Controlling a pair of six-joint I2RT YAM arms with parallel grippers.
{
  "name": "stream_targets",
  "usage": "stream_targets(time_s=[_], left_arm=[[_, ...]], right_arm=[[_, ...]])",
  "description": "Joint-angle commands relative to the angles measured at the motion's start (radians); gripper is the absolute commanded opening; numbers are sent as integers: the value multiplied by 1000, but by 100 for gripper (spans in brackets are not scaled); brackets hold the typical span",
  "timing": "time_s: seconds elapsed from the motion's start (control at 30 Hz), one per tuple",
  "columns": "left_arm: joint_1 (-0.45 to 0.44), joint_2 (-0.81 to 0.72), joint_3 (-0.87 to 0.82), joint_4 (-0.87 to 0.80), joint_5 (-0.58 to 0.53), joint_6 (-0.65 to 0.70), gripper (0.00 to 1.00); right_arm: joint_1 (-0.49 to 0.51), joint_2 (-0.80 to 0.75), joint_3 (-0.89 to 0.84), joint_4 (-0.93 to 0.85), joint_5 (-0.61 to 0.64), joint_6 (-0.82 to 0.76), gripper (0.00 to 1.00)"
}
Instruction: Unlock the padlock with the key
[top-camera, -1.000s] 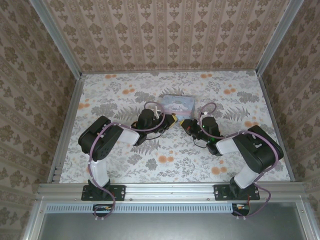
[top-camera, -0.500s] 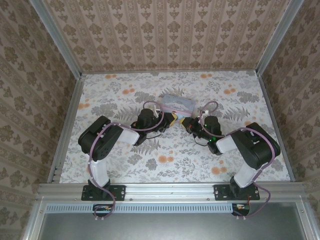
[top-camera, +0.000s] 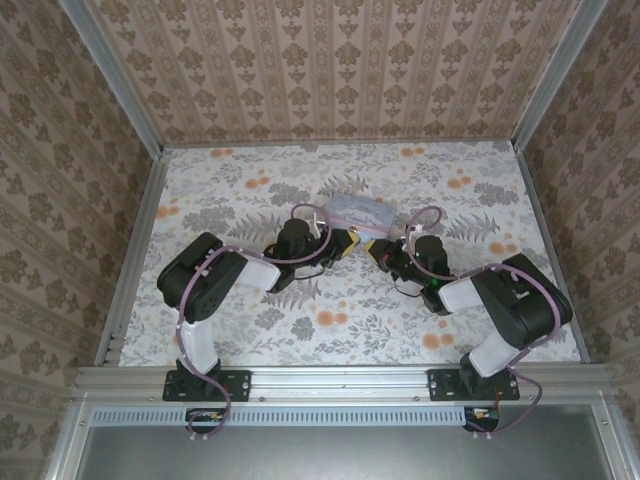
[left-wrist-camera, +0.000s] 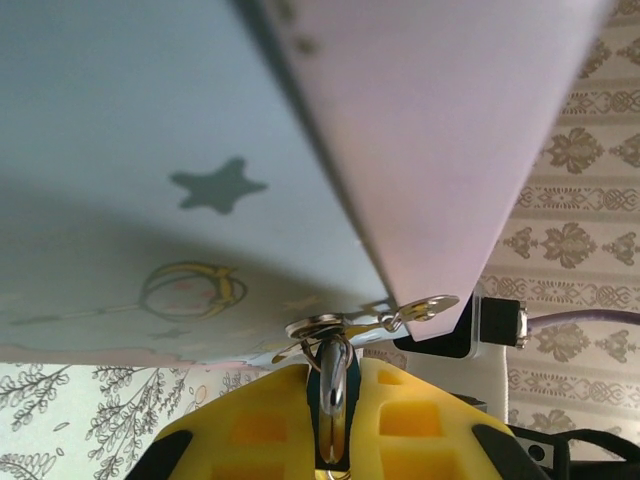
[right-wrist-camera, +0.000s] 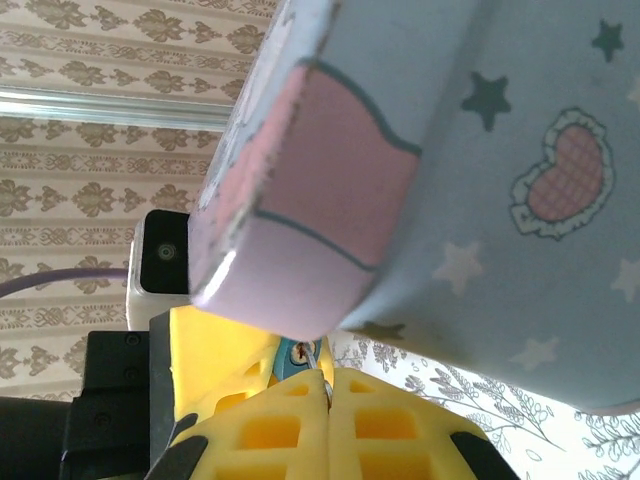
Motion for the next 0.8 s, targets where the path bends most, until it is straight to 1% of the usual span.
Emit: stream_targets(time_s=[0.0,0.13,0.3,0.43,0.63,0.77], left_arm=[[-5,-7,3,40,39,32,0],[-3,0,4,39,34,34,0],[2,16,11,44,35,30,0],[4,22,15,48,38,28,0],[4,21,14,47,40,29,0],[5,22,13,49,39,26,0]], right_arm=[[-5,-76,9,-142,23,-71,0],[-4,-138,20,-252,27,-107,0],[-5,-186,8,-311,18,-125,0],[-5,-172,11,-313,22,-130,0],[-5,-103,33,-251,12,-102,0],[-3,-82,52,-245,10,-95,0]])
